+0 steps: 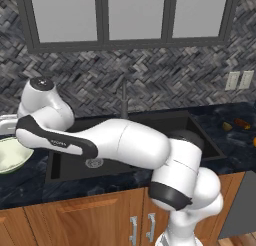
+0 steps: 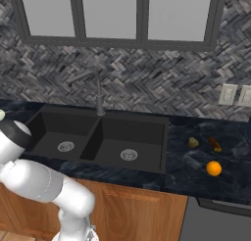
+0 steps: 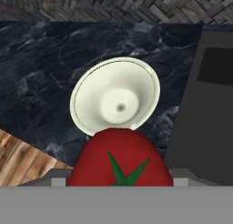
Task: There is a mixed pile of frozen fruits and vegetables on the counter. Locate all the frozen vegetables and place the items in a bowl on the counter. Take all the frozen fruits and defrost them in a running sink.
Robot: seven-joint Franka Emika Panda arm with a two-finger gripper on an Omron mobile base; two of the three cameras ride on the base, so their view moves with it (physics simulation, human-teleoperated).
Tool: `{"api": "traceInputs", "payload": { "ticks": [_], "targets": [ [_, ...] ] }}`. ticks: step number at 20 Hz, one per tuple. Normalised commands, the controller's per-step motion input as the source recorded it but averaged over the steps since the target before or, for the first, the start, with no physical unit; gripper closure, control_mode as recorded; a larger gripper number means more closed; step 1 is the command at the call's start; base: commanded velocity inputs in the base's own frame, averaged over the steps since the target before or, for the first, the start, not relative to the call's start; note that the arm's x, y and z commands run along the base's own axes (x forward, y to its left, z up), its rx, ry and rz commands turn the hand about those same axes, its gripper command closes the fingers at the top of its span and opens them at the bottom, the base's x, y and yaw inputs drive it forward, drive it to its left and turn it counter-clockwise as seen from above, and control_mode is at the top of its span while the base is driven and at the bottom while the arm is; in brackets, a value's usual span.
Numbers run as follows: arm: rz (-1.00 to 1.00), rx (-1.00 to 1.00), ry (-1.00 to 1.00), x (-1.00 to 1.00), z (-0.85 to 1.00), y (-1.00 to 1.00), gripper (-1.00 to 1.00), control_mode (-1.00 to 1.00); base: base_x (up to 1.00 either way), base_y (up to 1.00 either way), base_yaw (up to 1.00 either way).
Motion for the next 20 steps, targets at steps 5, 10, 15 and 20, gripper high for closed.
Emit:
{"api": "traceInputs", "payload": {
  "ticks": [5,10,15,20],
  "targets": [
    [0.0,-0.01,0.0,0.19,-0.14,0.11,1.0,-1.0,0.0,0.0,0.0],
    [0.0,-0.01,0.0,0.2,-0.15,0.16,1.0,-1.0,0.0,0.0,0.0],
    [0.0,-0.01,0.0,0.15,-0.14,0.14,1.0,-1.0,0.0,0.0,0.0],
    [0.0,0.0,0.03,0.08,-0.13,0.11,1.0,-1.0,0.0,0.0,0.0]
  ]
}}
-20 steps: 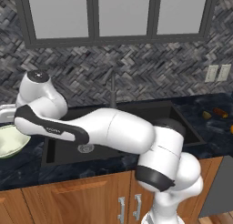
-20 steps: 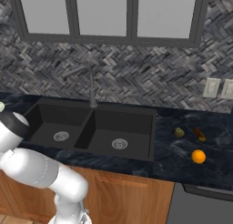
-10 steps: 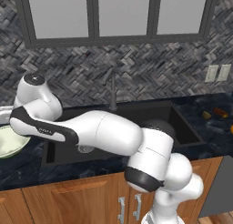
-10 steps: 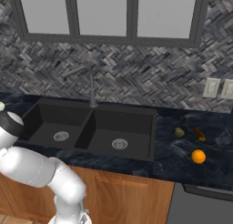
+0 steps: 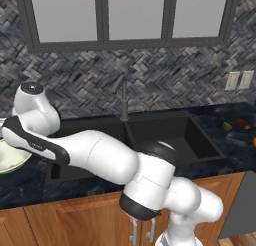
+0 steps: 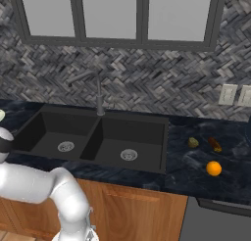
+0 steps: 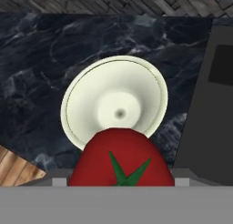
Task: There is a mixed pile of frozen fruits and vegetables on the counter. Locate all the frozen vegetables and place the items in a bowl on the counter. Take all the frozen fruits and defrost them in a running sink.
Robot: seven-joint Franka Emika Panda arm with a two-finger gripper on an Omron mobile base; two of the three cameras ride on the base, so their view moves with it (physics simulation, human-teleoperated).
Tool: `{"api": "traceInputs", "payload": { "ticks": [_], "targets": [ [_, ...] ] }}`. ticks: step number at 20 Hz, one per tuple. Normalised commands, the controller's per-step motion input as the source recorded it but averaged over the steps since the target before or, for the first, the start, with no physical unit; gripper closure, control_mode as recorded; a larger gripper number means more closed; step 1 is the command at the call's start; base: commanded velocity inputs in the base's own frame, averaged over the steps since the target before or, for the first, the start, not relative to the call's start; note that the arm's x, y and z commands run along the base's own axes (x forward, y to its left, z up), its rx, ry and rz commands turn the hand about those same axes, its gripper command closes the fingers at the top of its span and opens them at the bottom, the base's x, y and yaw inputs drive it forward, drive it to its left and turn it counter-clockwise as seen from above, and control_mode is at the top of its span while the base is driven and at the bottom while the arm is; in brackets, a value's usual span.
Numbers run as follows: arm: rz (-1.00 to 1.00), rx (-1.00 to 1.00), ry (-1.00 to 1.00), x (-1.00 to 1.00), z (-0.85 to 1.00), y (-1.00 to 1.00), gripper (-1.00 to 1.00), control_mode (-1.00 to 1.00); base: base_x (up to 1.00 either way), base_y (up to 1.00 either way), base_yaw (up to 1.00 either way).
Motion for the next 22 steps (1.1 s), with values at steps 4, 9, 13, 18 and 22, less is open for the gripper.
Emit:
{"api": "traceInputs", "payload": {
  "ticks": [4,9,13,18,22],
  "targets": [
    [0.0,0.0,0.01,0.0,-0.09,0.05,1.0,-1.0,0.0,0.0,0.0],
    [0.0,0.0,0.02,0.0,-0.12,0.0,1.0,-1.0,0.0,0.0,0.0],
    [0.0,0.0,0.03,0.01,-0.17,0.0,1.0,-1.0,0.0,0.0,0.0],
    [0.0,0.0,0.03,0.05,-0.16,0.02,1.0,-1.0,0.0,0.0,0.0],
    [0.0,0.0,0.02,0.07,-0.15,0.05,1.0,-1.0,0.0,0.0,0.0]
  ]
}}
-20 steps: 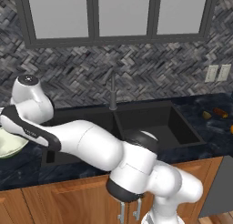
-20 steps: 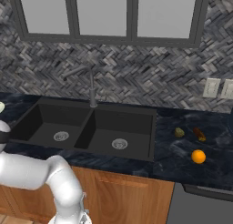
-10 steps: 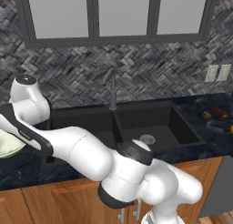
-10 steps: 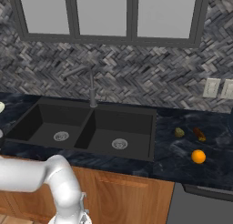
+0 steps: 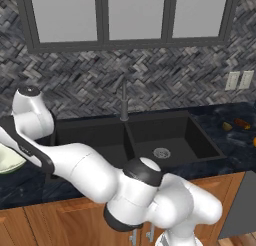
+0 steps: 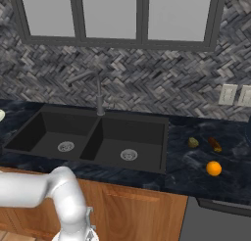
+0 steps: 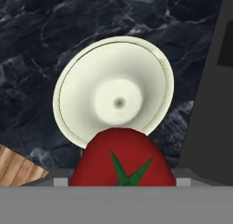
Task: There is a mixed pile of frozen fruits and vegetables on the counter. Locate all the frozen vegetables and place the items in a bowl on the counter. Take all the frozen fruits and defrost them in a running sink.
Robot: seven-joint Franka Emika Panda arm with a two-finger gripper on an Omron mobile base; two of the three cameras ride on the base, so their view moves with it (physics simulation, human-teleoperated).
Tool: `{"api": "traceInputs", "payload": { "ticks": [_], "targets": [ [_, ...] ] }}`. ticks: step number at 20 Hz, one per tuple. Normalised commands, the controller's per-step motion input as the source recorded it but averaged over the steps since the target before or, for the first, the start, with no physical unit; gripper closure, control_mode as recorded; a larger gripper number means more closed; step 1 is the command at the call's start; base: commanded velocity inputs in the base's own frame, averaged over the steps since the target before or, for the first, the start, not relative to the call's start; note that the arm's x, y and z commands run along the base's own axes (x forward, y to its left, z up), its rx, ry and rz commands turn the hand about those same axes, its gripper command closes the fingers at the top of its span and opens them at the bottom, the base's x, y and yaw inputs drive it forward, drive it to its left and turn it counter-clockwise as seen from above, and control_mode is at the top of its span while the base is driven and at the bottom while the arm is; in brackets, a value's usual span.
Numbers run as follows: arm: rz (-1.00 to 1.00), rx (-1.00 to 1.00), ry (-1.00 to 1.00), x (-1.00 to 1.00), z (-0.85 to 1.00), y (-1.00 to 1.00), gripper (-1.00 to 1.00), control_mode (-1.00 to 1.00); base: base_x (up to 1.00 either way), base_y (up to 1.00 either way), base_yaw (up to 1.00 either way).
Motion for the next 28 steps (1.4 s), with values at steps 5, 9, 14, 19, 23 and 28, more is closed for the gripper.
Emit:
{"api": "traceInputs", "payload": {
  "ticks": [5,9,14,19,23,28],
  "targets": [
    [0.0,0.0,0.01,0.07,-0.13,0.12,1.0,-1.0,0.0,0.0,0.0],
    [0.0,0.0,0.01,0.08,-0.14,0.12,1.0,-1.0,0.0,0.0,0.0],
    [0.0,-0.01,0.02,0.12,-0.13,0.12,1.0,-1.0,0.0,0.0,0.0],
    [0.0,-0.01,0.03,0.13,-0.09,0.15,1.0,-1.0,0.0,0.0,0.0],
    [0.0,-0.01,0.03,0.14,-0.1,0.2,1.0,-1.0,0.0,0.0,0.0],
    [0.0,-0.02,0.03,0.15,-0.14,0.22,1.0,-1.0,0.0,0.0,0.0]
  ]
}}
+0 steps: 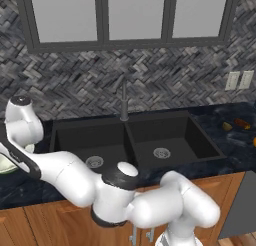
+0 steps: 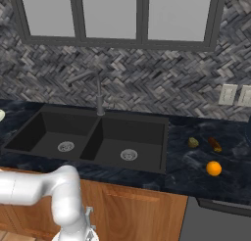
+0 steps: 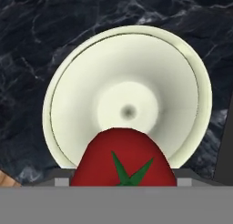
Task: There is a mixed pile of frozen fruits and vegetables on the counter. Locate all the frozen vegetables and place the items in a bowl on the counter. Take all the frozen fruits and defrost them in a running sink.
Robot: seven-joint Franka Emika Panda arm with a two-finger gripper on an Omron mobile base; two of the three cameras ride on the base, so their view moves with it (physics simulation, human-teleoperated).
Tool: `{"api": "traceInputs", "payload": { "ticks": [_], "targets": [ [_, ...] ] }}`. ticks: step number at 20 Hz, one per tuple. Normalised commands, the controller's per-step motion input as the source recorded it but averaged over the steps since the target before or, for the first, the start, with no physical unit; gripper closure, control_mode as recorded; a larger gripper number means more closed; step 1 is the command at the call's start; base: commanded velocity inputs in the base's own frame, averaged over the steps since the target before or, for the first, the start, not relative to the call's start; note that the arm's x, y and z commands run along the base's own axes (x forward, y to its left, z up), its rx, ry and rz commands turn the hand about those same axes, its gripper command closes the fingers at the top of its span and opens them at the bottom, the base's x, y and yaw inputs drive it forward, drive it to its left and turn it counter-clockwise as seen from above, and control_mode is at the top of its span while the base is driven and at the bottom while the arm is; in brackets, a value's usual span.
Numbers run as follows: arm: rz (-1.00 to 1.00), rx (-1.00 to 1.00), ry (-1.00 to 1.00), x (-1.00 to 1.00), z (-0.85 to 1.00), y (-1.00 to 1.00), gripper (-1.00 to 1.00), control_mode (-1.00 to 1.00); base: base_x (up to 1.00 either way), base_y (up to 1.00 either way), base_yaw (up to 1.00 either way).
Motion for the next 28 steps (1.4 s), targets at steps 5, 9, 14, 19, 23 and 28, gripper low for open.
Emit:
{"api": "traceInputs", "payload": {
  "ticks": [5,9,14,19,23,28],
  "targets": [
    [0.0,-0.01,0.04,0.15,-0.17,0.19,1.0,-1.0,0.0,0.0,0.0],
    [0.0,-0.01,0.04,0.16,-0.12,0.2,1.0,-1.0,0.0,0.0,0.0],
    [0.0,-0.02,0.03,0.15,-0.08,0.2,1.0,-1.0,0.0,0.0,0.0],
    [0.0,-0.04,0.02,0.1,-0.03,0.14,1.0,-1.0,0.0,0.0,0.0],
    [0.0,-0.07,0.01,0.05,0.0,0.0,1.0,-1.0,0.0,0.0,0.0],
    [0.0,-0.05,0.01,0.11,-0.03,0.01,1.0,-1.0,0.0,0.0,0.0]
  ]
}}
